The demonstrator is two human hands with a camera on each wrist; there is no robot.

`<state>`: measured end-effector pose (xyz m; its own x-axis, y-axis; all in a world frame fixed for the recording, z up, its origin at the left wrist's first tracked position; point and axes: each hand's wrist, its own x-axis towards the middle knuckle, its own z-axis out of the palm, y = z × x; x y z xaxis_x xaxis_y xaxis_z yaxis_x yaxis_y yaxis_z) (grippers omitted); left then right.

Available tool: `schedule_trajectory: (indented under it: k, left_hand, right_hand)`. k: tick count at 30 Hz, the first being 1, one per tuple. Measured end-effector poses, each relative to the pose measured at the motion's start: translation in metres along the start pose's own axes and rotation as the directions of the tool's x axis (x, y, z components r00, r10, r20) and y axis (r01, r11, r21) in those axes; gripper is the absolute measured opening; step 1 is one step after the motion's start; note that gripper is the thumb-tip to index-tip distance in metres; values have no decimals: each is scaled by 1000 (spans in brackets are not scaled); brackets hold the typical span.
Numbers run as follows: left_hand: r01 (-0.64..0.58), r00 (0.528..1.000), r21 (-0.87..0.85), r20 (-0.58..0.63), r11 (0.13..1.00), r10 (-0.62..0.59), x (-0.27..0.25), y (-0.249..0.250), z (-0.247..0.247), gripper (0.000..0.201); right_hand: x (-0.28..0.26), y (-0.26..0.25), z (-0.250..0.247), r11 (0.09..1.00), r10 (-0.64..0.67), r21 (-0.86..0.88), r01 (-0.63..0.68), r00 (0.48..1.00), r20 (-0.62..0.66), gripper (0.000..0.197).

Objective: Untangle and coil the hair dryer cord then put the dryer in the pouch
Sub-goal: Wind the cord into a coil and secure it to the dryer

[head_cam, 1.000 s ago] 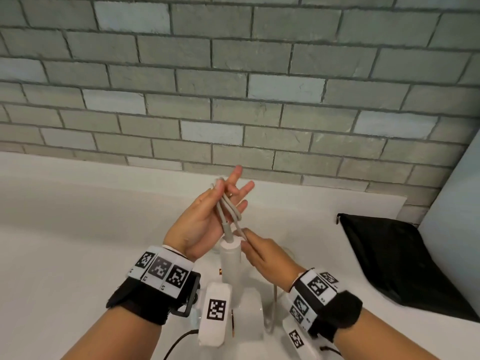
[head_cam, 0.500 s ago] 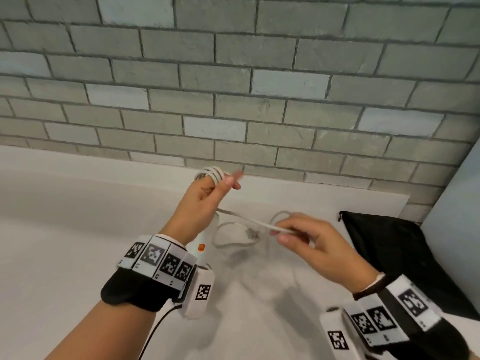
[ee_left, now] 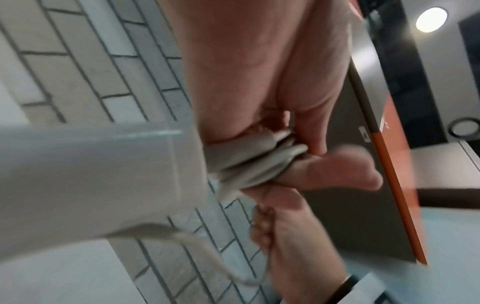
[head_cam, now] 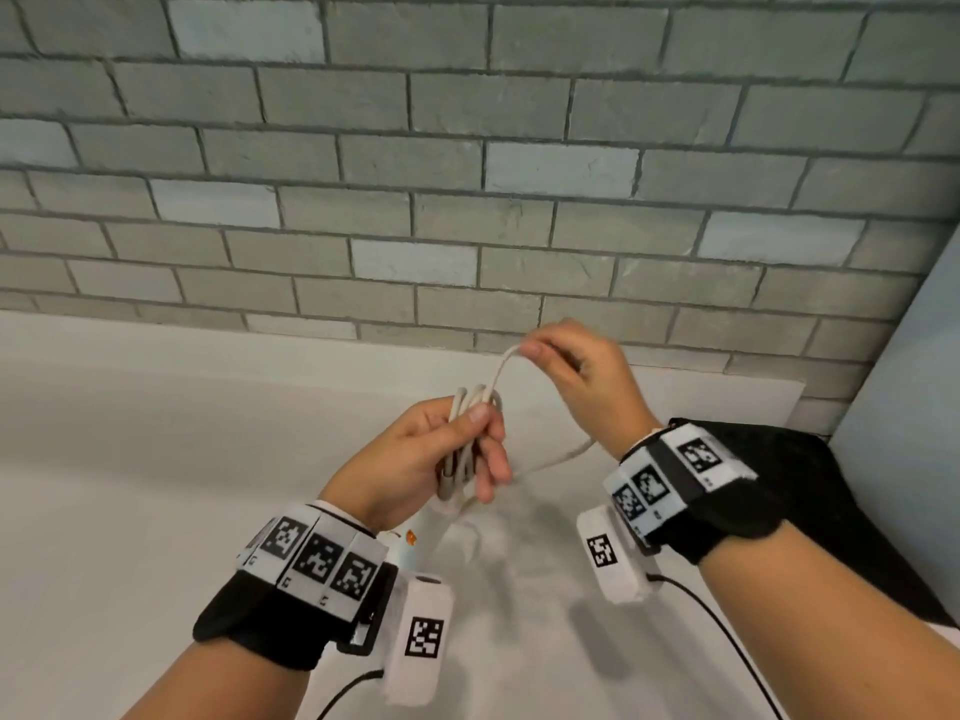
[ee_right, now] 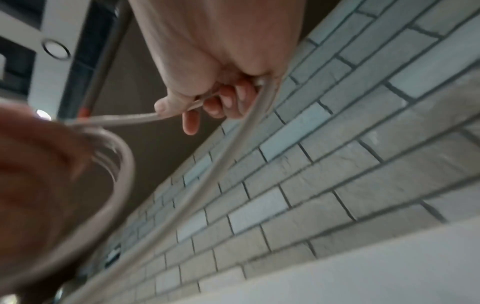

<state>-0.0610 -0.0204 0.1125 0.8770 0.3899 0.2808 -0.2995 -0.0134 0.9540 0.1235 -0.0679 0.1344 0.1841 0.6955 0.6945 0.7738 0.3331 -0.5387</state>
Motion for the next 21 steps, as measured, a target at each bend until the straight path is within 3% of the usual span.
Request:
schedule_trajectory:
  k: [3,5,7,10,12,15,18,21]
  left_hand:
    - [-49,998,-124,-44,991,43,1,-3,-3,23]
    - [-72,997,-156,-38,985,67,2,-4,-5,22]
    - [-103,994,-172,-39,980,98,2,-4,-6,18]
    - [-133,985,-190,-133,973,109,5,-4,-9,21]
    - [-142,976,-142,-187,980,115,7,-4,-10,25]
    - [-134,962,16,-240,991,134,10,-4,-12,49]
    - [-110,943,251,-279,962,181,11,-5,-17,58]
    - [-80,928,379,-309,922,207,9,-5,-19,44]
  right_hand:
    - [-20,27,33,990,138,0,-141,975,174,27]
    - [-34,34,50,966,215,69,-248,924,316,32]
    - [-47,32,58,967,238,-16,-255,875,422,40]
    - [-65,19,65,951,263,-16,-307,785,561,48]
    - [-73,14,69,937,248,45,-346,753,610,50]
    - [-83,8,68,894,271,121,-431,737,619,42]
    - [-91,6,59,956,199,40,-290,745,636,36]
    - [-87,-5,37,990,55,-138,22,845,533,33]
